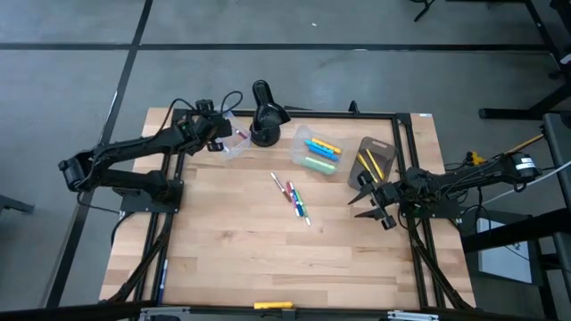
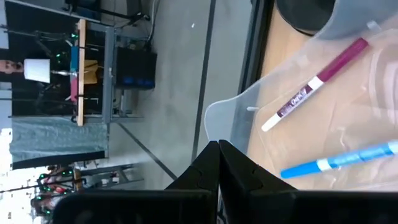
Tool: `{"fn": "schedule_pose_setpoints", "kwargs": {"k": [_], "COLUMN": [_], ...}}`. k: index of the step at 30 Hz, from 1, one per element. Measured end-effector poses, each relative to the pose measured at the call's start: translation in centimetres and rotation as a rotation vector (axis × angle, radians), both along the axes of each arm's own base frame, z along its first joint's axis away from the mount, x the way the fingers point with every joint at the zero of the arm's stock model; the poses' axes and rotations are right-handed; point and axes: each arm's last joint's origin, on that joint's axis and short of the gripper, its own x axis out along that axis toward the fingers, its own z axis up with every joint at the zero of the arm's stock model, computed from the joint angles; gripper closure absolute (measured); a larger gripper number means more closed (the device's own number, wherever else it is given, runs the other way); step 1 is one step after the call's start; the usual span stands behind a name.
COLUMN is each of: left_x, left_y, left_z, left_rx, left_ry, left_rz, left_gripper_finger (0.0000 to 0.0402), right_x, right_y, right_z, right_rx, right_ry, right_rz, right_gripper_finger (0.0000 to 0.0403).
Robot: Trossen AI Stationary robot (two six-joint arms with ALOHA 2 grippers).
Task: Pick & Place Markers
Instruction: Put the bottom blue marker in the left transparent bin
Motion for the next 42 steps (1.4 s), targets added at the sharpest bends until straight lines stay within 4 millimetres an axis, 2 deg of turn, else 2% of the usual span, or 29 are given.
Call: {"fn": "schedule_pose_setpoints", "kwargs": {"k": [6, 16, 23, 28, 42], "left_x": [0.3, 1.6, 2.3, 2.8, 3.7], "left_y": [-0.3, -2.0, -3.3, -4.4, -6.8], "left_z": [0.0, 0.1, 0.0, 0.1, 0.5], "left_rx": [-0.006, -0.088, -0.126, -0.129, -0.185], "left_ry": [-0.041, -0.227, -0.311, -0.314, -0.432], "left_rz": [0.005, -0.047, -0.058, -0.098, -0.086], "left_gripper_finger": [0.0401, 0.0396, 0.0395, 0.0395, 0.0390], "right_x": [0.0, 0.0, 0.1, -0.1, -1.9], "right_y": [0.0, -0.1, -0.1, -0.2, -1.2], "right_z": [0.0, 0.6, -0.5, -0.7, -1.0], "right_rx": [0.005, 0.050, 0.058, 0.035, 0.024], "right_ry": [-0.002, -0.047, 0.077, 0.101, 0.145], "right_rz": [0.000, -0.038, -0.038, -0.046, -0.321], "right_gripper_finger": [0.0209, 0.0209, 0.0209, 0.0209, 0.0209]}}
